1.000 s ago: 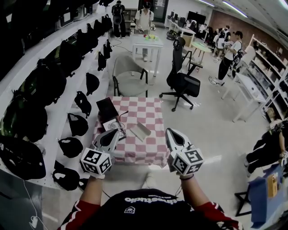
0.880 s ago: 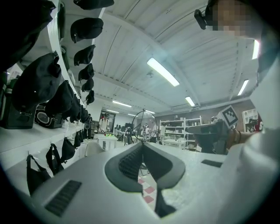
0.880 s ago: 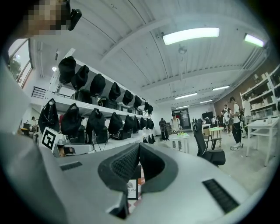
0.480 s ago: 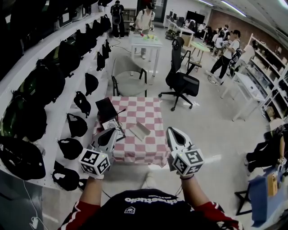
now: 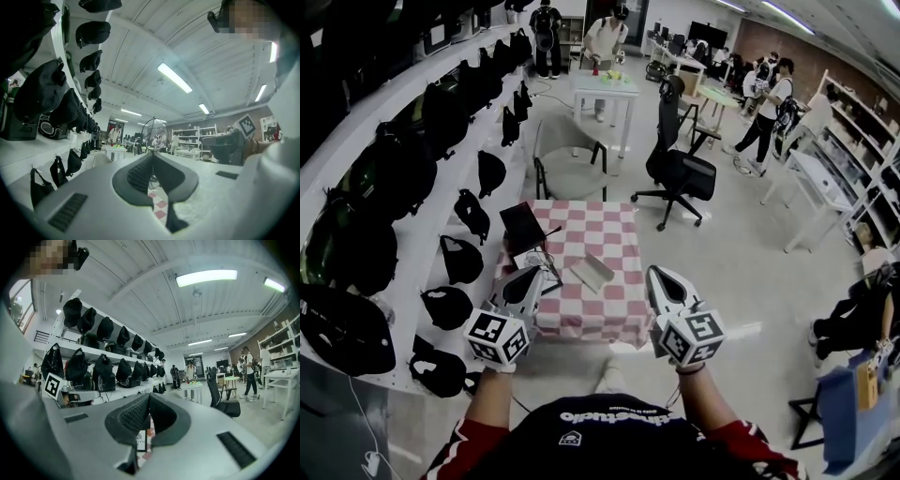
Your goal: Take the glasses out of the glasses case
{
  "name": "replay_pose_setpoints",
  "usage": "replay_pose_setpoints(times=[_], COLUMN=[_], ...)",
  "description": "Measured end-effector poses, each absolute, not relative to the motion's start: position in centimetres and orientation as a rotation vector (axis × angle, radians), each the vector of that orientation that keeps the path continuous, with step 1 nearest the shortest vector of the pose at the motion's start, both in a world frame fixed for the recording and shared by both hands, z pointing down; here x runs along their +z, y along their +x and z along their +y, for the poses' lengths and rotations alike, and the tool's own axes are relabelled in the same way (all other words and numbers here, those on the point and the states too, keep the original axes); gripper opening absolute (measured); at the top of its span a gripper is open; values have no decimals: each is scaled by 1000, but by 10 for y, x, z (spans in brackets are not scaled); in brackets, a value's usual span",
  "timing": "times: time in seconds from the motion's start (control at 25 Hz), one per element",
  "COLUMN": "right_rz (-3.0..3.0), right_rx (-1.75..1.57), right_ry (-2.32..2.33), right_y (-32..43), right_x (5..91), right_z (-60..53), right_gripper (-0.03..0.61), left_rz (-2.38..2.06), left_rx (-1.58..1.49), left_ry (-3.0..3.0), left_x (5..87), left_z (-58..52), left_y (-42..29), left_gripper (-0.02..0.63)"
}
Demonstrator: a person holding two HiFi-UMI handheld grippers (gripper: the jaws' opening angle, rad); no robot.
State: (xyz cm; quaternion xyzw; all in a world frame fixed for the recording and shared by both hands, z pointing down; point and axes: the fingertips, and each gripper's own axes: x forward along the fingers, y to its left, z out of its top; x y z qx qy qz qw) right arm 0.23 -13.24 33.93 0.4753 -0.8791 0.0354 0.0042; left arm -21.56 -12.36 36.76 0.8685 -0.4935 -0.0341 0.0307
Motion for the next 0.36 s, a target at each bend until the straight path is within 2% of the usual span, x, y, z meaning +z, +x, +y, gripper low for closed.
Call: replay_pose_setpoints(times=[0.36], right_rz=[-2762], right_rx=[104], right_ry=[1456], right_y=[-9], right_x=[339], right_z=[-132], right_gripper=[3], left_rz=[-1526], left_rx=[-104], left_ry=[2673], left_x=[369], left_z=[-121], left_y=[-220], left_gripper=[11])
